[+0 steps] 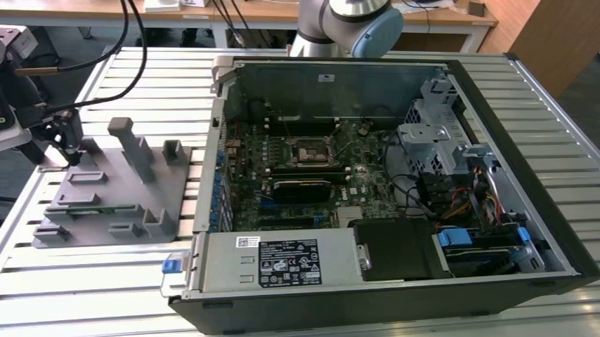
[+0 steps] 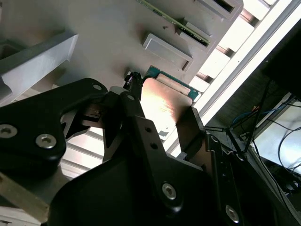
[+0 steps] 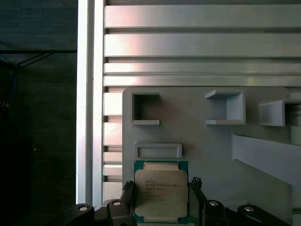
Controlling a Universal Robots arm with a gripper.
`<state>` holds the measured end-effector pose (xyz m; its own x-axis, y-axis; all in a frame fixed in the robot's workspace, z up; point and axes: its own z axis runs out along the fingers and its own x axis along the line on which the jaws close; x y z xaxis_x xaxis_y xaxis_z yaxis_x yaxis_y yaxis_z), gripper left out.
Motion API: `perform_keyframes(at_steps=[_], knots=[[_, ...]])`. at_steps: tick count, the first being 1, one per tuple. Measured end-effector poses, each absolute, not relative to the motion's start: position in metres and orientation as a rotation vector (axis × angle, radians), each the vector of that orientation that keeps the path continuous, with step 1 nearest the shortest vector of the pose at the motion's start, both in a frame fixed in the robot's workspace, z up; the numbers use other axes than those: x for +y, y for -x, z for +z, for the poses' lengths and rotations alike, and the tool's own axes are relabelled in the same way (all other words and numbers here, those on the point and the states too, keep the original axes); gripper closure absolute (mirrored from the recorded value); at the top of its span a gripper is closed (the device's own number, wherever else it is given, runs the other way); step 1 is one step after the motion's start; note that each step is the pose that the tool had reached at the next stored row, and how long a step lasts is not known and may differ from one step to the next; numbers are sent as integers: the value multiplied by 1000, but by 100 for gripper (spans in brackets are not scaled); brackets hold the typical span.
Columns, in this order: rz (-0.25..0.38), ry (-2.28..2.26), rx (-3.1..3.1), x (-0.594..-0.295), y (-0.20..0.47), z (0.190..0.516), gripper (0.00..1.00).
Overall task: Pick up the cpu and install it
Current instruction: 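Pick up the cpu and move it towards the insertion slot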
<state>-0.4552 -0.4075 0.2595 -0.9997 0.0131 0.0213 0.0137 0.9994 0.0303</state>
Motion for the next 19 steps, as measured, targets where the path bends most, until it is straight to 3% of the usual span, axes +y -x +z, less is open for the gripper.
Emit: perform_keyframes(at_steps=[19], knots=[[-48, 21, -3122, -407, 455, 269, 46]])
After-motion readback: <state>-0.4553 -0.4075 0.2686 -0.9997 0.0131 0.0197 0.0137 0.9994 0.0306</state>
